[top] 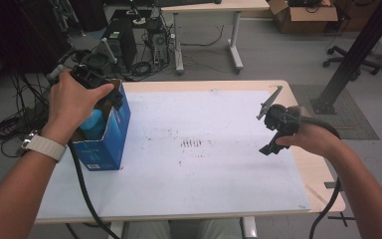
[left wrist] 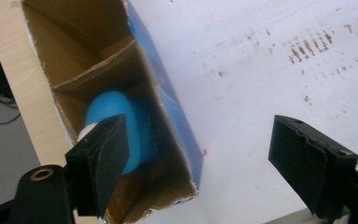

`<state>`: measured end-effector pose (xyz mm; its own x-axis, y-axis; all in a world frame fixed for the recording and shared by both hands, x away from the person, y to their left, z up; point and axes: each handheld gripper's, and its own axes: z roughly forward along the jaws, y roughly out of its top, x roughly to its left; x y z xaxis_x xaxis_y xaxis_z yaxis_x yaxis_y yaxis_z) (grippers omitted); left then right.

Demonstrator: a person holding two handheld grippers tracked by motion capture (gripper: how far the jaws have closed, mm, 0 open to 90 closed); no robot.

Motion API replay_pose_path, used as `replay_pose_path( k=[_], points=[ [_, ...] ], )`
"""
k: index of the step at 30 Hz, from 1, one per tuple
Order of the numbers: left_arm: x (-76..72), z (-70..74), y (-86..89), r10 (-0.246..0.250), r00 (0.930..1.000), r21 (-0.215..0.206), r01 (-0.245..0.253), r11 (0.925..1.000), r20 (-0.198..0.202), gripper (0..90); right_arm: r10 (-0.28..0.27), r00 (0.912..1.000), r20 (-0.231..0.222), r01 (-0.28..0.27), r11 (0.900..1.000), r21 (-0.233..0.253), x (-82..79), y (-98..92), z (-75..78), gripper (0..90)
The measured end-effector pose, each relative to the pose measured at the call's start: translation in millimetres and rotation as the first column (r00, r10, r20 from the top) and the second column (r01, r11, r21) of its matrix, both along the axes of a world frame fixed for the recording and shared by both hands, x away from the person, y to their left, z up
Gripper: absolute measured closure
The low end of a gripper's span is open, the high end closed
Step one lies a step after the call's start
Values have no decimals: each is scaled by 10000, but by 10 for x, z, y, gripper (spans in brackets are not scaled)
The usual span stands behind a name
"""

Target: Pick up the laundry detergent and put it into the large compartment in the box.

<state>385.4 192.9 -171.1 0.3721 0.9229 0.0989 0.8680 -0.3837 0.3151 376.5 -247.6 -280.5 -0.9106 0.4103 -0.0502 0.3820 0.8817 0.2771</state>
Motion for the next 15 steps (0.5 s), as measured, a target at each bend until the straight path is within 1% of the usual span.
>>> replay_pose_path(
  k=[2,7,15],
  points=[
    [-20,10,-35,-154,9999,34,154,9999,-20,166,21,10000,-3,-21,10000,-4,-2,-1,-1,88],
    [-52,32,-95,-222,9997,30,222,9997,24,89,2,10000,4,-2,10000,-6,-8,0,3,88],
    [-102,63,-148,-432,9990,-103,433,9990,94,69,-30,10000,61,30,10000,19,-16,-1,20,88]
  ],
)
